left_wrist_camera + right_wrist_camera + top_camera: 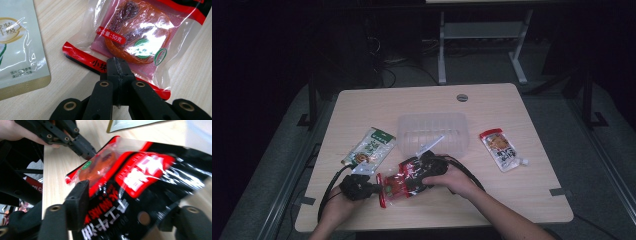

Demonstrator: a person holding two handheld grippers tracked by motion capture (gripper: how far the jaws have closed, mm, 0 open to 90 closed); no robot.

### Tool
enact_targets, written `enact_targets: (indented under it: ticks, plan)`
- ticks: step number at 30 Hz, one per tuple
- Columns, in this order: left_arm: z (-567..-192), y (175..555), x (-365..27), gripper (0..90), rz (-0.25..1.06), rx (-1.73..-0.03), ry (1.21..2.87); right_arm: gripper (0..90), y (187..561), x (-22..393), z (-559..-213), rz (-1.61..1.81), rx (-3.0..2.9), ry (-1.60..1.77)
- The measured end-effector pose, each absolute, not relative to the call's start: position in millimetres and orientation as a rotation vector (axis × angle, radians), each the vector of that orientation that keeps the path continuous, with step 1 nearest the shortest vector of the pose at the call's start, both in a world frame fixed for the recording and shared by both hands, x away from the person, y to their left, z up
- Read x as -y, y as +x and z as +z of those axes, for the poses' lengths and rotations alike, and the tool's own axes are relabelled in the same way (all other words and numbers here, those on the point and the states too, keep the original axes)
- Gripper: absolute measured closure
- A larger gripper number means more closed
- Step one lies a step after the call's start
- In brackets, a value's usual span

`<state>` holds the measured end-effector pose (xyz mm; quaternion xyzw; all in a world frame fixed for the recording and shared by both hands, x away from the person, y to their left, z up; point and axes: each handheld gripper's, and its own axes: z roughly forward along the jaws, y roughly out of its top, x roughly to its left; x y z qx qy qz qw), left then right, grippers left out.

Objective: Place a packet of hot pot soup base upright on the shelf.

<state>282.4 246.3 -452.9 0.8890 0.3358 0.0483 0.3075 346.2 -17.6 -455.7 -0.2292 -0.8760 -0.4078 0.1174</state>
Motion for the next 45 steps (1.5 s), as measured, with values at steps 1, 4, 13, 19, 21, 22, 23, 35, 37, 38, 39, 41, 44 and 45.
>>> enact_targets:
  ticks: [1, 4, 13, 19, 21, 22, 23, 35, 37, 38, 39, 41, 44, 45]
  plan:
    - [-452.9, 282.4, -246.3, 89.8, 0.128, -0.888, 2.351, 39.5, 346.2, 17.6, -455.7, -1.193, 2.564, -0.671]
    - [-453.0, 282.0, -244.8, 89.8, 0.128, -0.893, 2.350, 47.6, 345.1, 14.2, -456.8, -1.201, 2.573, -0.648]
    - [-453.0, 281.9, -244.1, 89.9, 0.138, -0.889, 2.352, 78.0, 341.9, 13.7, -458.3, -1.192, 2.628, -0.595]
    - [-452.7, 282.5, -243.9, 89.8, 0.134, -0.894, 2.354, 87.4, 340.9, 10.4, -455.8, -1.148, 2.674, -0.574]
    - [-452.8, 282.5, -244.5, 89.8, 0.126, -0.902, 2.349, 88.8, 343.0, 10.3, -454.6, -1.155, 2.666, -0.555]
    - [-452.8, 282.5, -244.5, 89.8, 0.126, -0.902, 2.349, 89.1, 342.9, 10.6, -454.4, -1.161, 2.655, -0.559]
    - [-452.7, 282.5, -244.5, 89.8, 0.126, -0.902, 2.349, 89.3, 342.0, 10.9, -453.4, -1.159, 2.642, -0.568]
    - [-448.3, 287.5, -238.0, 89.8, 0.133, -0.872, 2.322, 90.0, 336.6, 20.6, -432.7, -1.241, 2.566, -0.493]
    - [-444.9, 291.0, -233.8, 89.8, 0.128, -0.861, 2.281, 90.0, 335.7, 25.3, -426.4, -1.256, 2.547, -0.478]
    - [-443.8, 292.3, -232.0, 89.8, 0.128, -0.859, 2.265, 90.0, 335.7, 27.9, -423.9, -1.267, 2.536, -0.468]
    - [-443.8, 292.3, -232.0, 89.9, 0.128, -0.859, 2.265, 90.0, 335.7, 27.9, -423.9, -1.267, 2.536, -0.468]
    - [-441.0, 296.3, -227.5, 89.8, 0.125, -0.845, 2.242, 90.0, 335.0, 33.9, -418.0, -1.283, 2.532, -0.455]
    - [-438.1, 302.0, -214.8, 89.8, 0.118, -0.821, 2.222, 90.0, 332.6, 43.4, -409.6, -1.309, 2.542, -0.443]
    - [-437.7, 303.1, -211.1, 89.9, 0.114, -0.808, 2.223, 90.0, 332.1, 45.5, -407.8, -1.316, 2.543, -0.439]
